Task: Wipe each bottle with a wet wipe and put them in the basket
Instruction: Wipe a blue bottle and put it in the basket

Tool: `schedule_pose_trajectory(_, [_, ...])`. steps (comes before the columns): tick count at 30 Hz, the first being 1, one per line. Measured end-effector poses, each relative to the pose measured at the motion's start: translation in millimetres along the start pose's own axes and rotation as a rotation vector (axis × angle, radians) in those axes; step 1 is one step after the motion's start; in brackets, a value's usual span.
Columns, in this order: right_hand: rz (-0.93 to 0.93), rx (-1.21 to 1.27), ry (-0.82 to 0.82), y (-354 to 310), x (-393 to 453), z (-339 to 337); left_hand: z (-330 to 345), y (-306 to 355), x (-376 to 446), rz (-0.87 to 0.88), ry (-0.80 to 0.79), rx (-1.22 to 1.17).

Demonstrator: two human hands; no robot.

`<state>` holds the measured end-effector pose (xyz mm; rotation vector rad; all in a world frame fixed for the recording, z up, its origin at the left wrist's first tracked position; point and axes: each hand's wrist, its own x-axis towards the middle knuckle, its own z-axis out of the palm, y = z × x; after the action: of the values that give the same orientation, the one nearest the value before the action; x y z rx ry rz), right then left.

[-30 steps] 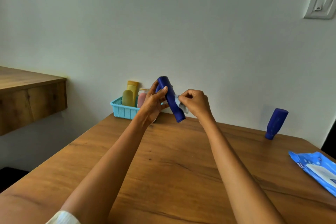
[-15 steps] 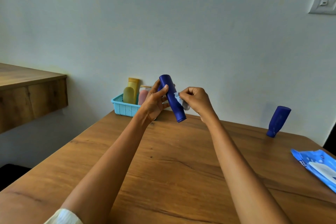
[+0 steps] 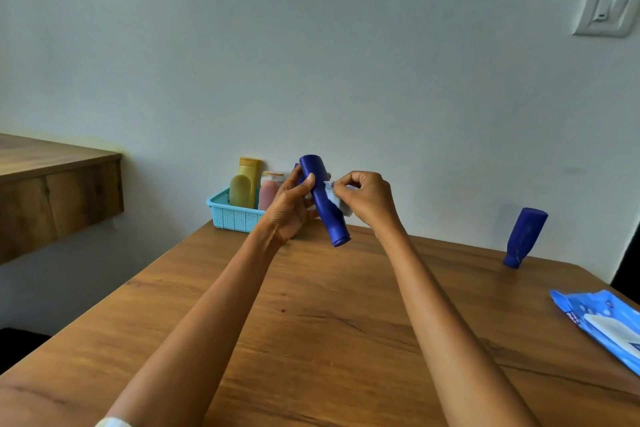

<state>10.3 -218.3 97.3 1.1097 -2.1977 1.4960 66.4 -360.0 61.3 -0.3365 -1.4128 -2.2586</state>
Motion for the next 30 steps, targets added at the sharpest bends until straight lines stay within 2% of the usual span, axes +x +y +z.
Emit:
schedule_pose_trajectory(3, [-0.025, 0.022, 0.177, 4.2, -1.0, -0.2, 6.3, -3.9, -0.2, -0.045, -0.063, 0.048])
schedule_pose_trajectory(9, [-0.109, 0.144, 0.377, -3.9, -2.4, 6.2, 8.1, -8.2, 1.1, -0.094, -0.142, 0.13])
schedule_pose_trajectory(11, [-0.125, 0.151, 0.367, -4.9, -3.0, 10.9, 7.1, -7.7, 1.9, -0.086, -0.148, 0.132])
schedule_pose_trajectory(15, [-0.17, 0.155, 0.24, -1.3, -5.5, 15.8, 3.9, -3.6, 2.4, -0.045, -0.124, 0.092])
schedule_pose_trajectory(19, [-0.094, 0.135, -0.037, 5.4, -0.3, 2.5, -1.0, 2.9, 1.5, -0.01, -0.045, 0.026])
schedule_pose_trajectory(20, [-0.073, 0.1, -0.061, 7.8, -0.1, 0.8, -0.9, 3.2, 1.2, -0.011, -0.039, 0.022])
schedule_pose_trajectory(22, [-0.051, 0.053, -0.005, 10.5, -1.1, 0.9, 1.3, 2.6, 0.4, -0.029, -0.049, 0.049])
schedule_pose_trajectory(25, [-0.047, 0.113, 0.137, 9.7, -3.3, 3.7, 3.7, 0.5, 0.4, -0.066, -0.084, 0.108])
schedule_pose_trajectory(30, [-0.143, 0.176, 0.189, 0.6, -1.3, 3.5, 4.5, -2.1, 1.6, -0.09, -0.125, 0.166])
